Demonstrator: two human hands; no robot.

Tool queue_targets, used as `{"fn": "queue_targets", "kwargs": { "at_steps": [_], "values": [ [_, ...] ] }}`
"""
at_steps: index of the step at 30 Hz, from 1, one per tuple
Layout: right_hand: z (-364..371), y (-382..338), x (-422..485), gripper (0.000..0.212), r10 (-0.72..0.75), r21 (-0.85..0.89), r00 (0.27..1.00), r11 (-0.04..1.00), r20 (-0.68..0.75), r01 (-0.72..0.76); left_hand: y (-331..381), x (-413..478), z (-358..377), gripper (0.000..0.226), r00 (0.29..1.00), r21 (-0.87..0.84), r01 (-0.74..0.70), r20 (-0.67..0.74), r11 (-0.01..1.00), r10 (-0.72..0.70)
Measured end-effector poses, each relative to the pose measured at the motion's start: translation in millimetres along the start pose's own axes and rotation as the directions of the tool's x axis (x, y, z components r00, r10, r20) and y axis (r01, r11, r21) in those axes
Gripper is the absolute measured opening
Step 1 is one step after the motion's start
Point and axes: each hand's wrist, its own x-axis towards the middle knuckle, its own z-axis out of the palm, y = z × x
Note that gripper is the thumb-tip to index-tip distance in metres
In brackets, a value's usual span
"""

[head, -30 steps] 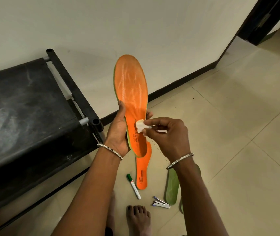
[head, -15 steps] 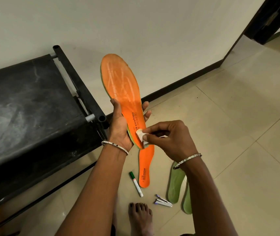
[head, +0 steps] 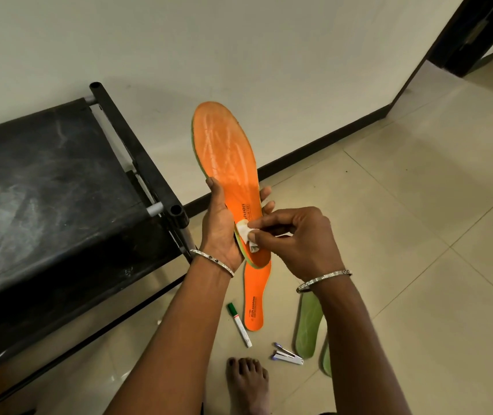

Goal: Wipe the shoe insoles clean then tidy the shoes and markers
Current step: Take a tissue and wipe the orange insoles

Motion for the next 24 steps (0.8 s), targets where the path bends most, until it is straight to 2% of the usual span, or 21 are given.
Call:
{"fn": "queue_targets", "kwargs": {
  "at_steps": [3,5,8,11,14,16,18,20,22,24],
  "values": [
    [-9.7,-2.0,-2.2,0.016,0.014,0.046,0.977,0.999,0.214,-0.025,3.1,1.3,-0.7,0.095,1.0,0.039,0.008,0.025,0.999,-0.009],
    [-11.8,-1.7,-3.0,0.016,-0.002,0.092,0.978,0.996,0.206,-0.017,2.3,1.2,-0.3,0.097,0.999,0.076,0.018,0.046,0.997,-0.022],
    [-4.4,0.9,-0.8,0.015,-0.088,0.015,0.993,0.996,-0.079,0.09,-3.7,-1.5,3.1,0.093,0.995,0.157,0.029,0.088,0.987,-0.044],
    [0.9,5.4,3.2,0.011,-0.156,-0.124,0.913,0.985,-0.376,0.117,-12.3,-2.8,8.4,0.083,0.993,0.267,0.017,0.109,0.964,-0.048],
    [-3.2,11.0,4.6,0.01,-0.175,-0.202,0.855,0.976,-0.488,0.085,-16.4,-3.2,11.7,0.072,0.992,0.31,0.016,0.117,0.951,-0.054],
    [-6.7,12.3,4.1,0.01,-0.149,-0.213,0.894,0.975,-0.423,0.062,-15.2,-2.0,9.5,0.071,0.993,0.327,0.016,0.105,0.945,-0.054],
    [-9.3,11.6,3.0,0.01,-0.109,-0.187,0.965,0.98,-0.237,0.065,-11.5,-2.7,6.9,0.073,0.993,0.317,0.024,0.103,0.948,-0.06],
    [-10.2,11.4,1.8,0.01,-0.073,-0.139,0.993,0.988,-0.092,0.06,-7.7,-5.0,5.5,0.069,0.992,0.327,0.02,0.115,0.945,-0.061],
    [-9.7,12.2,1.7,0.009,-0.078,-0.125,0.988,0.99,-0.13,0.062,-7.0,-6.1,5.0,0.061,0.995,0.413,-0.014,0.094,0.911,-0.028],
    [-8.2,13.0,3.3,0.008,-0.107,-0.138,0.96,0.988,-0.259,0.073,-8.7,-4.9,4.7,0.057,0.998,0.485,-0.035,0.057,0.874,0.008]
  ]
}}
